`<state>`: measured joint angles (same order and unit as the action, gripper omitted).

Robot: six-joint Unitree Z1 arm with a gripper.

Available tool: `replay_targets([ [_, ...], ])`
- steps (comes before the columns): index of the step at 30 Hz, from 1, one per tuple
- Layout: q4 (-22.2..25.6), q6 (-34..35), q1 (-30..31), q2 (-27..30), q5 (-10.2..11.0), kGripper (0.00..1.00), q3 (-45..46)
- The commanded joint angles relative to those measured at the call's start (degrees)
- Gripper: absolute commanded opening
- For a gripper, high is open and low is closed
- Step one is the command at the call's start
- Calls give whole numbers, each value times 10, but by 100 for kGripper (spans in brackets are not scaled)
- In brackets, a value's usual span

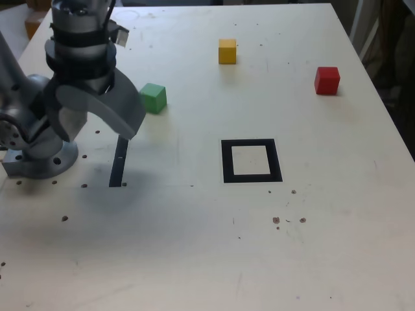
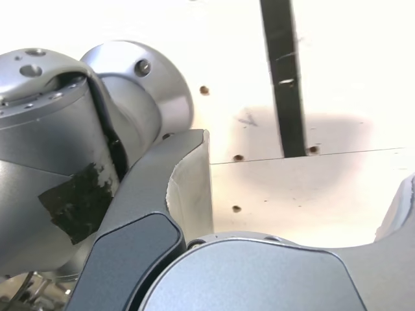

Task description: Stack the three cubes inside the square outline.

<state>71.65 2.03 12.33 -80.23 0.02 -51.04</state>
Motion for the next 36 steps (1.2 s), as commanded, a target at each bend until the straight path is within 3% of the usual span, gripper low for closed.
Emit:
replay_targets([
  [1,-4,-1,-7,7,4,100,-12],
  [8,-32,-3,-35,5,-4,100,-17],
  [13,-32,-25,-64,-26,2,100,-53],
  [19,11,-46,-86,-70,24,100,-171],
  [29,79,-55,-95,-172,35,99,-367],
  [36,112,-86,-115,-270,67,100,-496],
])
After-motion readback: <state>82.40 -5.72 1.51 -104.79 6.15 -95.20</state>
